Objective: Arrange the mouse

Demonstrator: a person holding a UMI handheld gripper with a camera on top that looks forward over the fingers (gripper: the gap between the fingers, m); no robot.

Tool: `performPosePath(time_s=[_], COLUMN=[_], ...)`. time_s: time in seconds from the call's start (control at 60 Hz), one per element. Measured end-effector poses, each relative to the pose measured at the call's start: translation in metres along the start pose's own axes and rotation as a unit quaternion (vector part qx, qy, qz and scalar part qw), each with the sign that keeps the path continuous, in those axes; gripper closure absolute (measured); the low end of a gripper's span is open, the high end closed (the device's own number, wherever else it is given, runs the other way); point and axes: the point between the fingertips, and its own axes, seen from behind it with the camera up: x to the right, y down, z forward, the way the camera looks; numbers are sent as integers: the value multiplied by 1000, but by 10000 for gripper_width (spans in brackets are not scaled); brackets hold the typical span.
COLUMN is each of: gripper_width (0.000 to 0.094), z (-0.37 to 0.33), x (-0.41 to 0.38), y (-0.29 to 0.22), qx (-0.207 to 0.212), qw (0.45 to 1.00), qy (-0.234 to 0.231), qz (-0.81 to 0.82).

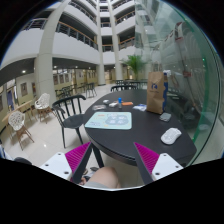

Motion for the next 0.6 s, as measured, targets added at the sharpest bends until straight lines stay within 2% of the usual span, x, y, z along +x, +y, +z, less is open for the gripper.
performPosePath(time_s=[0.183,0.267,0.367,0.467,0.6], gripper_width=[90,91,90,93,94], z=[-1,4,22,49,88], x=[77,117,159,208,237], y=[17,28,34,43,39], qx=[-12,-20,-26,-53,-68], qw=[996,994,992,987,986], qy=[87,110,123,149,143], qz=[-2,2,8,32,47])
